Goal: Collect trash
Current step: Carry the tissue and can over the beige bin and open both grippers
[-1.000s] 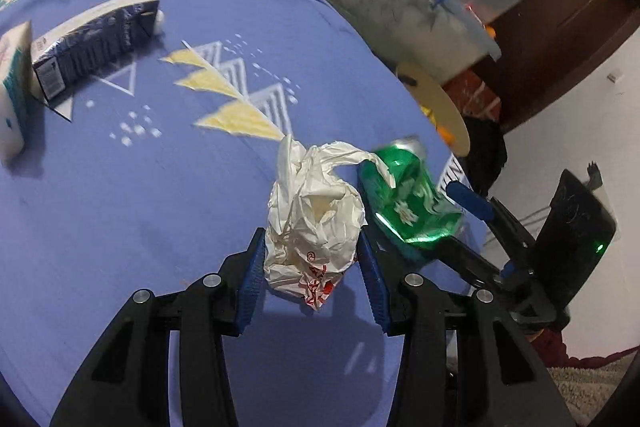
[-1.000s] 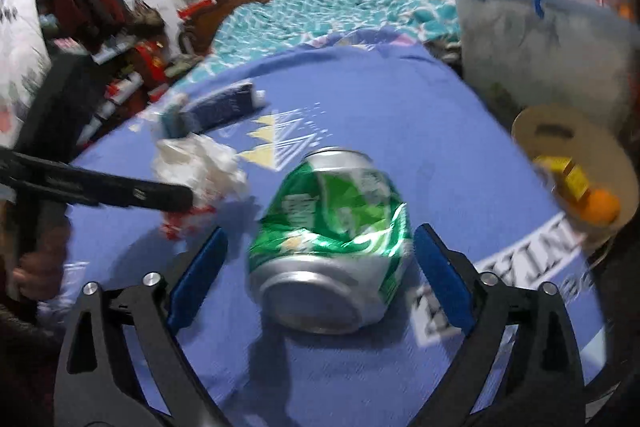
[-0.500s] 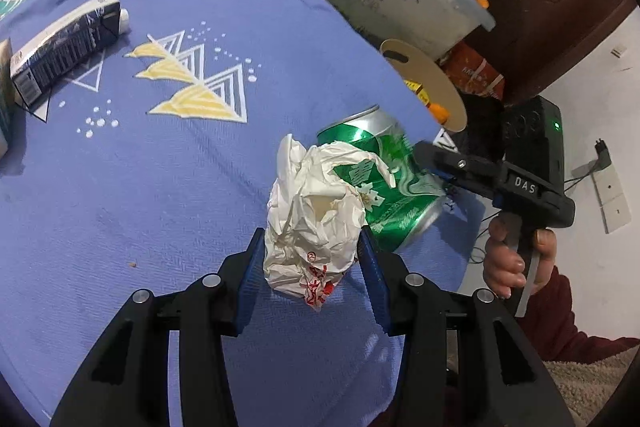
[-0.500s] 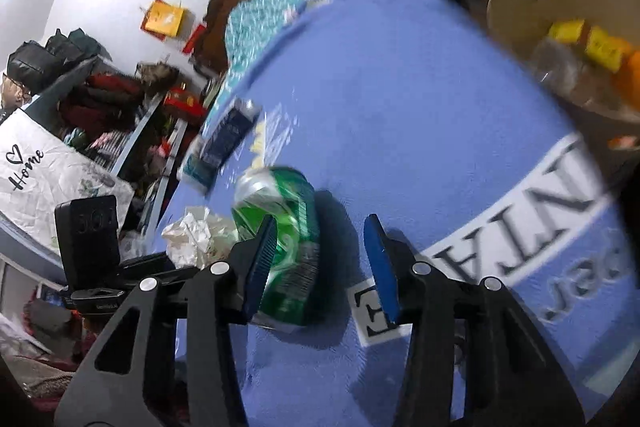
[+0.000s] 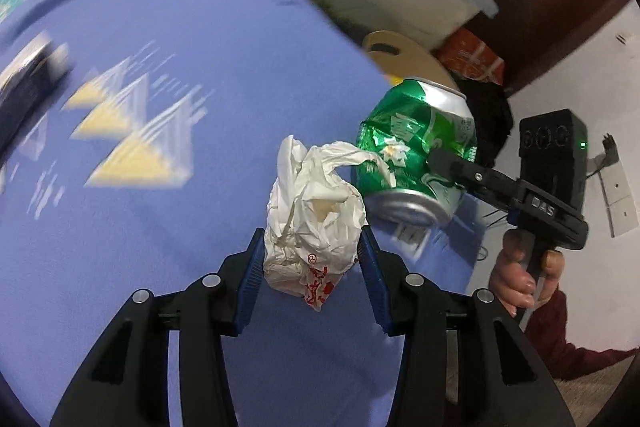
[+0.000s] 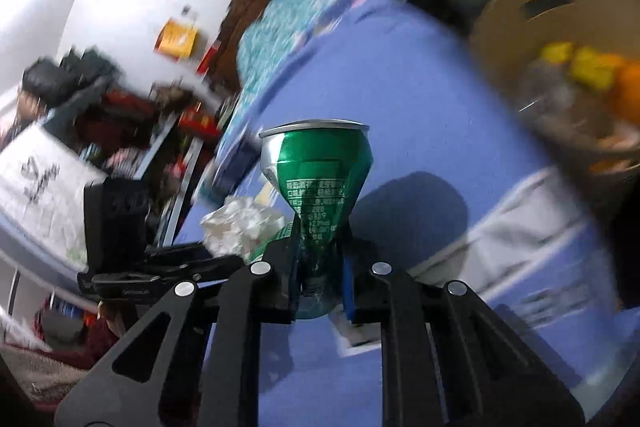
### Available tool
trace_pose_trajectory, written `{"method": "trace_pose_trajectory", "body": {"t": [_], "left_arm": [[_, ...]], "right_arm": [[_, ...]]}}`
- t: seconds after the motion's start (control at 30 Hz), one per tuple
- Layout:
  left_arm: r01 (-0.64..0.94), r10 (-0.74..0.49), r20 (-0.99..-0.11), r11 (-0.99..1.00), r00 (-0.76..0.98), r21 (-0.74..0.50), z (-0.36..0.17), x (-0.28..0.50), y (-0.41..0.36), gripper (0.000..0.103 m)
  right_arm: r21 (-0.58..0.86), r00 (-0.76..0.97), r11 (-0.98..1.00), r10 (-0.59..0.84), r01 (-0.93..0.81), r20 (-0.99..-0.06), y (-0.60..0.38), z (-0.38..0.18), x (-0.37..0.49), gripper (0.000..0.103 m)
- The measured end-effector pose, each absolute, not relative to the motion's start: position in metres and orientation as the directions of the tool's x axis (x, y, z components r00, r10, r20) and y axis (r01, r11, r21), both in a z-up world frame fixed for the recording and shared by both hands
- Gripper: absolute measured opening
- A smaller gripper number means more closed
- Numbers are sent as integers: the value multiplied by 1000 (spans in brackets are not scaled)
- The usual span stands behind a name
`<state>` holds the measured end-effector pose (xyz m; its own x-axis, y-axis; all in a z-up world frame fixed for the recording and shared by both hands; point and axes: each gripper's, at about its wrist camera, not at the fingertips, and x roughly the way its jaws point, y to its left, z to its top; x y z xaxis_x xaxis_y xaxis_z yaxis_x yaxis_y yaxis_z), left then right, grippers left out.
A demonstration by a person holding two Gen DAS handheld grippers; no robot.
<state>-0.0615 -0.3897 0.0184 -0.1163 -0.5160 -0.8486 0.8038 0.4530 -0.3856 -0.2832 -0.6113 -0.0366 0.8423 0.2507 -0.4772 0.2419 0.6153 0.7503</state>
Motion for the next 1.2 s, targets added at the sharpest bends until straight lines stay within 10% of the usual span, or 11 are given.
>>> {"method": "trace_pose_trajectory", "body": {"t": [0.17, 0.57, 0.7, 0.77, 0.83, 1.2], "left_arm": [[861, -531, -832, 339, -158, -380, 32, -61, -477, 43], [911, -508, -848, 258, -155, -321, 10, -88, -637, 52], [905, -485, -870, 326, -89, -274, -11, -81, -659, 76], [898, -477, -874, 339, -94, -281, -14, -76, -661, 76], [882, -486, -866, 349, -118, -316, -10, -71, -655, 76], [871, -648, -756, 318, -88, -374, 67, -65, -549, 77]], "right_arm": [[689, 872, 619, 13, 378, -489, -673, -12, -322, 18], [53, 553, 758, -424, 650, -717, -733, -4, -291, 19], [63, 557, 792, -368, 608, -745, -740, -23, -275, 24], [102, 584, 779, -369, 619, -723, -743, -21, -276, 59], [147, 628, 772, -373, 618, -684, -745, -17, -281, 71], [311, 790, 799, -301, 515, -534, -702, 42, -293, 71]]}}
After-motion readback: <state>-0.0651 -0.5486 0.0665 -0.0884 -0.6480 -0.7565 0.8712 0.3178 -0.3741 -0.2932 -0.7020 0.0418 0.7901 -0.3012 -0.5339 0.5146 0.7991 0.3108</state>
